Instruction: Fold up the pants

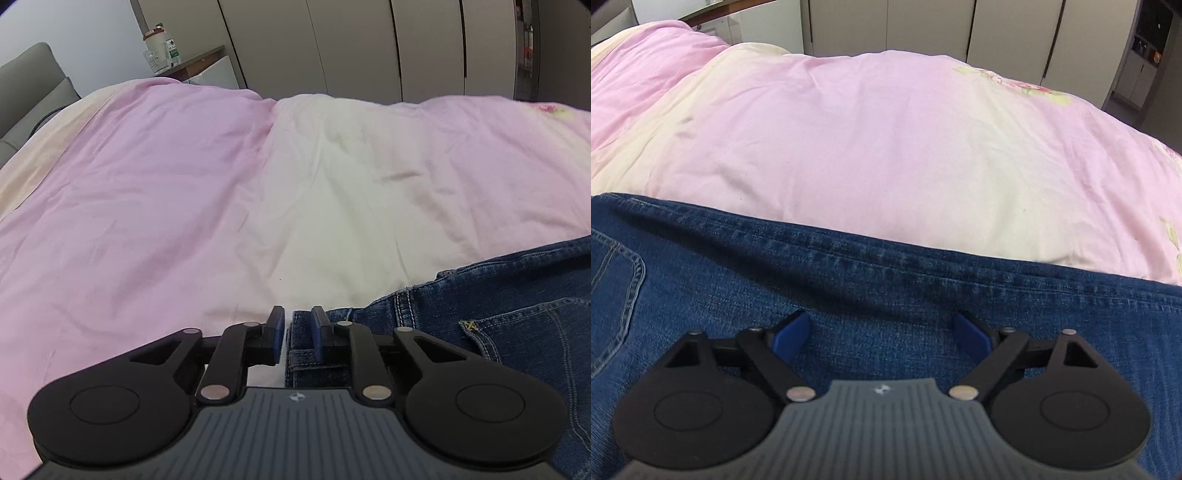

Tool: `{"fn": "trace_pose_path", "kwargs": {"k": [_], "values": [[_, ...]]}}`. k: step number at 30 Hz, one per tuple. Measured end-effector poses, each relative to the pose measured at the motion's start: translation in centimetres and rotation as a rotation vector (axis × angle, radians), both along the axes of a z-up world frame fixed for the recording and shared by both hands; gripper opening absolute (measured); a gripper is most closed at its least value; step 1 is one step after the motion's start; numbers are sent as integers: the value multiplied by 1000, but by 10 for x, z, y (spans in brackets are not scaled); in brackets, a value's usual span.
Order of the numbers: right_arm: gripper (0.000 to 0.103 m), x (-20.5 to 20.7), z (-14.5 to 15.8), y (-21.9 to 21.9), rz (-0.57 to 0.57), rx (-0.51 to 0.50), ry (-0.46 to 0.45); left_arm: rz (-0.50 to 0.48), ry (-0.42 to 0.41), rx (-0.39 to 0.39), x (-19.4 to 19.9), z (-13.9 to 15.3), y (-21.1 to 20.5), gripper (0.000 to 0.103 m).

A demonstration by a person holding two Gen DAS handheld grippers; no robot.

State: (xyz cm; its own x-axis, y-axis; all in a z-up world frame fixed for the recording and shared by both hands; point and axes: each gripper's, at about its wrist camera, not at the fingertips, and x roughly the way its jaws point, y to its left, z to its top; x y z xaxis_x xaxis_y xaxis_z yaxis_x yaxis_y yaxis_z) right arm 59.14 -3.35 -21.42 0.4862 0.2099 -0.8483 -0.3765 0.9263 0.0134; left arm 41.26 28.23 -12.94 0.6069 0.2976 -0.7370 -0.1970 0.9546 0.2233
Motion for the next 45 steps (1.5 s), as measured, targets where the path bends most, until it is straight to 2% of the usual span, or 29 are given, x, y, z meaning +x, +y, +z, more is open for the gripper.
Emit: {"fn": "trace_pose_path", "kwargs": {"k": [3,7,10,12,14,16,17,20,22,25,28,30,32,33,34,36,40,42,43,44,45], "values": [[65,-18,15,-16,-8,28,-25,20,-28,-66,-32,25,7,40],[65,-65,44,-35,-11,85,-91,10,-49,-176,-86,46,11,55],[65,-113,66,-50,18,129,-133,-15,-18,-221,-122,48,10,60],[65,-146,78,-57,42,158,-143,4,23,-248,-139,44,10,67],[65,-187,84,-63,68,179,-143,44,27,-342,-155,37,14,68],[65,-216,83,-64,84,202,-140,102,7,-455,-167,29,21,74],[63,-232,80,-62,97,208,-138,139,-8,-514,-174,23,25,77],[56,-264,64,-49,140,209,-118,247,-42,-697,-185,-1,36,78],[52,-278,50,-36,169,206,-119,313,-63,-780,-188,-16,40,78],[52,-291,36,-12,239,144,-189,386,-127,-877,-189,-30,48,78],[52,-288,36,11,304,52,-306,410,-147,-901,-179,-34,53,76],[53,-280,40,17,340,17,-351,415,-147,-898,-172,-36,55,74],[54,-271,42,21,383,-2,-364,421,-156,-890,-167,-36,58,68],[54,-266,41,23,410,-14,-361,426,-155,-881,-165,-37,59,58],[54,-262,38,25,441,-24,-353,432,-147,-871,-163,-37,60,55],[54,-259,29,31,495,-61,-353,427,-138,-871,-160,-40,61,54],[55,-270,14,40,651,-157,-433,397,-124,-829,-157,-38,59,51],[54,-282,13,43,747,-195,-481,379,-115,-809,-154,-37,57,44],[53,-285,10,47,773,-244,-515,377,-110,-800,-153,-37,56,41],[50,-287,5,49,781,-310,-548,375,-107,-792,-153,-36,55,33],[48,-283,1,50,778,-335,-547,375,-105,-783,-152,-34,54,25]]}}
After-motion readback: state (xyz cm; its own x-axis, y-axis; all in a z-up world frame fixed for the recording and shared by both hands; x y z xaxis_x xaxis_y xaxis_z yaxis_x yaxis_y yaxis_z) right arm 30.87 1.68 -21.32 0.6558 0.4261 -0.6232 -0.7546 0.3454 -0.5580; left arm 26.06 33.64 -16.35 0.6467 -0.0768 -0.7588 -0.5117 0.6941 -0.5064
